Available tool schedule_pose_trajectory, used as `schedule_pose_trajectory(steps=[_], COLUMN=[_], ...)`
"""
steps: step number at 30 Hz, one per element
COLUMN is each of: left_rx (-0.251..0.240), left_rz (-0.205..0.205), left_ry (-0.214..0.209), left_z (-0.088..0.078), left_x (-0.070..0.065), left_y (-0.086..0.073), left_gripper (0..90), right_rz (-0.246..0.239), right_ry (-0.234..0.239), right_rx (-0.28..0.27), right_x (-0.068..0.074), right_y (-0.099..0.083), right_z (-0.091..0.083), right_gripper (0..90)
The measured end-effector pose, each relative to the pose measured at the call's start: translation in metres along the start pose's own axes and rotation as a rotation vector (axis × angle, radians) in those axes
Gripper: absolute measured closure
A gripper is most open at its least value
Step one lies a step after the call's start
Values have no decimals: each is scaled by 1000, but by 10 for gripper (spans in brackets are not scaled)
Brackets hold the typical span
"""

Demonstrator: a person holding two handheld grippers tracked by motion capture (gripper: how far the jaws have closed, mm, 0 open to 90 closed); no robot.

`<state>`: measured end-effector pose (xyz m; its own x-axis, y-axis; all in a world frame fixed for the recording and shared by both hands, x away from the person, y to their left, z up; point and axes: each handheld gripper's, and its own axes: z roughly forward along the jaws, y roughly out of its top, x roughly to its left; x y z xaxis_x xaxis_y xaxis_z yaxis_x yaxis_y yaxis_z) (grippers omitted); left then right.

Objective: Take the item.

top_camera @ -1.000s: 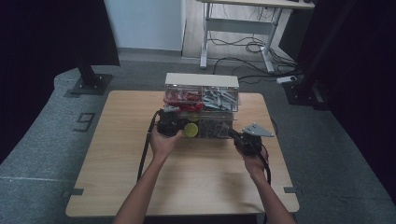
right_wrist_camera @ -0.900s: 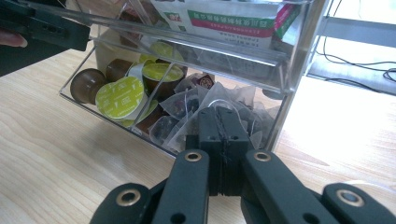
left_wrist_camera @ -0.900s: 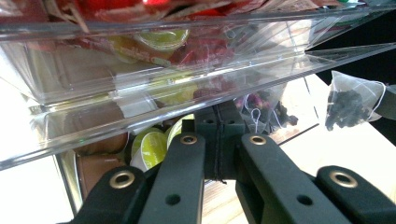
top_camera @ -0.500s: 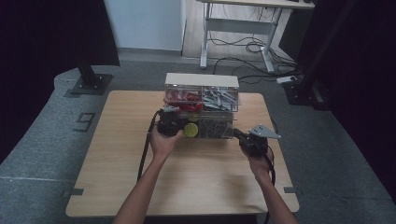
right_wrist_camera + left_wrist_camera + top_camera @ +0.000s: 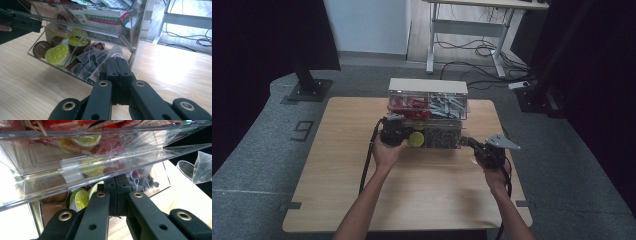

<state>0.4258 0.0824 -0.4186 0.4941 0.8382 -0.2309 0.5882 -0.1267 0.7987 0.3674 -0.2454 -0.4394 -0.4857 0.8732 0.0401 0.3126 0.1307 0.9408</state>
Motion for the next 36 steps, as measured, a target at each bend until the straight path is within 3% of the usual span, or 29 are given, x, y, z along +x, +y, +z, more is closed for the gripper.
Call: schedule_pose_trajectory(steps=[36], left_rx=[4], left_rz=[2], left_ry=[5], left_z=[1], left_x=[-1], left_y=[-1], left_gripper=[896], right_rz=[13], right_ry=[-58], right_rx=[-1], right_x=[-25], right_y=[6], right_z=[-10], right_gripper=[893])
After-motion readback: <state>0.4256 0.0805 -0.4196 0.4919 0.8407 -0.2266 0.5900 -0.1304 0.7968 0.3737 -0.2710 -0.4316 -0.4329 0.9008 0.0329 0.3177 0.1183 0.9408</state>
